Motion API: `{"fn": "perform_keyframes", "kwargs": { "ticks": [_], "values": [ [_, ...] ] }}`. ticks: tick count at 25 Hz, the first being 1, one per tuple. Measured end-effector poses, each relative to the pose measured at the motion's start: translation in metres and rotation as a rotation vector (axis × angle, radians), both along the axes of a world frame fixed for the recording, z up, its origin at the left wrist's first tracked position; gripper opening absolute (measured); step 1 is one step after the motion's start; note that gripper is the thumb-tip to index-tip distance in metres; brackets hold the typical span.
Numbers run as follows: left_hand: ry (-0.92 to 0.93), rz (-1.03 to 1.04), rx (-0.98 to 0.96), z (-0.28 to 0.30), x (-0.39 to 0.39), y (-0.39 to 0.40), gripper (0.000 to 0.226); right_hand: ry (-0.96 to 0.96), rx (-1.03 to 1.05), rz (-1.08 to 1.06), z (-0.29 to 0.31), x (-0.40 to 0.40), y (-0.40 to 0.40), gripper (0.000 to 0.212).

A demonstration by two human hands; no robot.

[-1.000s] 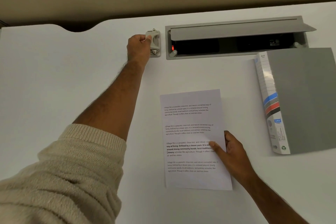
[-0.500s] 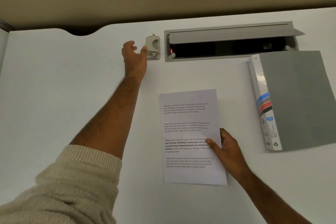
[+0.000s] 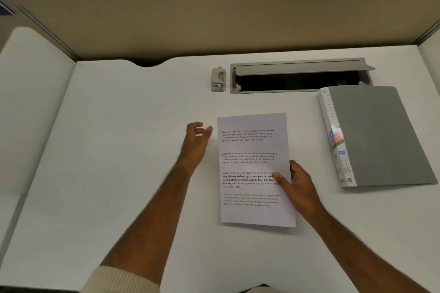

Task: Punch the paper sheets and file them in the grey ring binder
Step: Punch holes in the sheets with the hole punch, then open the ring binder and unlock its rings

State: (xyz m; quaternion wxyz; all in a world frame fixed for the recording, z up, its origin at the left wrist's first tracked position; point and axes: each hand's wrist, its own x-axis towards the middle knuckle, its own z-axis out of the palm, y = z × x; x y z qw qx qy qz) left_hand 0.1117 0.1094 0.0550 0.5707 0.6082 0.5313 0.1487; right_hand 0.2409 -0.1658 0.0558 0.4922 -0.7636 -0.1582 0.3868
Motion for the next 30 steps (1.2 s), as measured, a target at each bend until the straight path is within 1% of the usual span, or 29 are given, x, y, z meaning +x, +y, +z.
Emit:
{"fn": "perform_keyframes", "kwargs": {
  "ticks": [3, 5, 8, 10, 13, 17, 20, 25, 28, 30],
  "values": [
    [-0.041, -0.087, -0.084, 0.014, -0.027, -0.033, 0.039, -0.028, 0.032, 0.001, 0.014, -0.010, -0.006, 0.025],
    [-0.084, -0.125, -0.184, 0.026, -0.041, -0.055, 0.040, -0.040, 0.051, 0.002, 0.023, -0.016, -0.011, 0.025],
    [-0.206, -0.198, -0.363, 0.040, -0.058, -0.085, 0.041, -0.032, 0.082, -0.011, 0.034, -0.024, -0.022, 0.027],
    [-0.261, -0.246, -0.399, 0.046, -0.069, -0.101, 0.040, -0.033, 0.084, -0.005, 0.038, -0.029, -0.031, 0.030],
    [-0.256, -0.282, -0.355, 0.055, -0.081, -0.121, 0.037, -0.051, 0.086, 0.011, 0.040, -0.035, -0.045, 0.032],
    [-0.182, -0.301, -0.210, 0.062, -0.090, -0.138, 0.027, -0.091, 0.106, 0.020, 0.040, -0.047, -0.058, 0.033],
    [-0.214, -0.265, -0.123, 0.071, -0.093, -0.147, 0.024, -0.128, 0.147, 0.037, 0.050, -0.054, -0.061, 0.034],
    [-0.270, -0.213, 0.066, 0.092, -0.089, -0.146, 0.014, -0.247, 0.200, 0.021, 0.082, -0.053, -0.056, 0.027],
    [-0.267, -0.205, 0.106, 0.097, -0.087, -0.143, 0.019, -0.291, 0.227, 0.010, 0.091, -0.051, -0.056, 0.028],
    [-0.204, -0.223, 0.110, 0.092, -0.089, -0.145, 0.015, -0.303, 0.225, 0.021, 0.086, -0.053, -0.061, 0.029]
  ]
}}
